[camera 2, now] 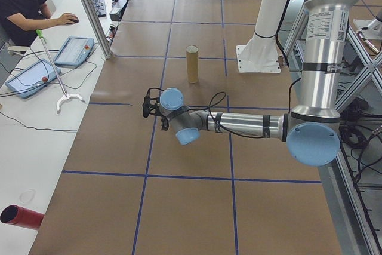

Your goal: Collect badminton balls into bucket

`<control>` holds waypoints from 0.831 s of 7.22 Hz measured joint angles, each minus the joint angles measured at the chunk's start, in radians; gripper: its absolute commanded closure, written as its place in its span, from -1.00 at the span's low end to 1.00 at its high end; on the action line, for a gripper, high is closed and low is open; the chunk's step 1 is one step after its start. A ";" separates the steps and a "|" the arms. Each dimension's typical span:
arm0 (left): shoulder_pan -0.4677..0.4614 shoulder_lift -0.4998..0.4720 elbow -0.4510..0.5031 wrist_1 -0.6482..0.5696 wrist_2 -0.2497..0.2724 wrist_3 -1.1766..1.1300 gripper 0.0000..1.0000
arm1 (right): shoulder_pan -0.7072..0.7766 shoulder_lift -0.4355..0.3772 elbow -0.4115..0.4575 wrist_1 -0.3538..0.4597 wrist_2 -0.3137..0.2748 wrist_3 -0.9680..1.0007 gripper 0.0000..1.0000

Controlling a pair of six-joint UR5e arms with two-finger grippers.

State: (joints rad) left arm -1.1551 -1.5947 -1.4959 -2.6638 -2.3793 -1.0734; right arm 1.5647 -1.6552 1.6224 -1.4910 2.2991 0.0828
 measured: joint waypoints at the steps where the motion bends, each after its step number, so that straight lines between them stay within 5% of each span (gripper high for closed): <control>1: 0.027 0.014 0.014 -0.075 0.028 -0.091 -1.00 | 0.000 0.000 0.000 0.000 0.000 0.000 -1.00; 4: 0.109 0.047 0.024 -0.215 0.104 -0.439 -1.00 | 0.000 0.000 0.001 0.000 0.000 0.000 -1.00; 6: 0.194 0.048 0.025 -0.231 0.205 -0.595 -1.00 | 0.000 0.000 0.000 0.000 0.000 0.000 -1.00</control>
State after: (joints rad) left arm -0.9607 -1.5465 -1.4712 -2.8947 -2.1742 -1.6686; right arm 1.5647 -1.6552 1.6229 -1.4910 2.2994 0.0828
